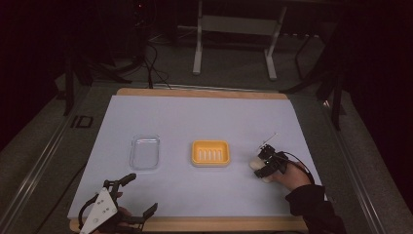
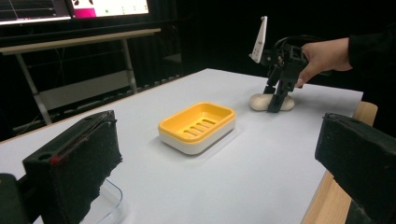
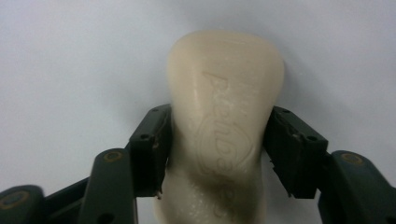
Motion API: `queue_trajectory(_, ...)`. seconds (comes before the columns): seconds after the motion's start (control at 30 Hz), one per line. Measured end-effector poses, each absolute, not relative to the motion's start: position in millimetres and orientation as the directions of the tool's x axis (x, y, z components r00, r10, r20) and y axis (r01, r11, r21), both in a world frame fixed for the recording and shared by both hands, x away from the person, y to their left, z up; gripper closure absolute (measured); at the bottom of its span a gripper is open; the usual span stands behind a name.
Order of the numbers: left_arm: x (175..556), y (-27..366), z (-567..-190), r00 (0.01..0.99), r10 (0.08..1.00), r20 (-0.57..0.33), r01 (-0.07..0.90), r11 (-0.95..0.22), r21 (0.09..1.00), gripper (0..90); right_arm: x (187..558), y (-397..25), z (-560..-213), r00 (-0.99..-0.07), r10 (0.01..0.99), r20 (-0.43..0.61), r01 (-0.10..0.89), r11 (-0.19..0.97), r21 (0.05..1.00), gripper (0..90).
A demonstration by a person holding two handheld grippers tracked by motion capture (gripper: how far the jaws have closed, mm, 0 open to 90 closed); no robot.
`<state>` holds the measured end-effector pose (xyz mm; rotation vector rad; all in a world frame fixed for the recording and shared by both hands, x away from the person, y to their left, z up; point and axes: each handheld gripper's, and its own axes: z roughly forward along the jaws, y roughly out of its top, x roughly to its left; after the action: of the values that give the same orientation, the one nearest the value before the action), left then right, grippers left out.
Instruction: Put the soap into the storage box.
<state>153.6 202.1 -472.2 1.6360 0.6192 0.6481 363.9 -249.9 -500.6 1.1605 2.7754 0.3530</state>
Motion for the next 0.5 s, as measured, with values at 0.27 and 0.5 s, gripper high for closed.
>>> queue_trajectory(0.27, 153.4, 201.4, -472.6, 0.704, 0.706, 0.079, 0.042, -0.153, 0.987, 0.1, 360.1, -250.7, -501.2, -0.691, 0.723, -0.012, 0.692, 0.666, 0.28, 49.3)
queue_trajectory(0.5, 154.0, 201.8, -472.5, 0.703, 0.707, 0.077, 0.046, -0.153, 0.987, 0.1, 362.7, -250.5, -499.7, -0.706, 0.708, -0.006, 0.681, 0.682, 0.266, 49.8)
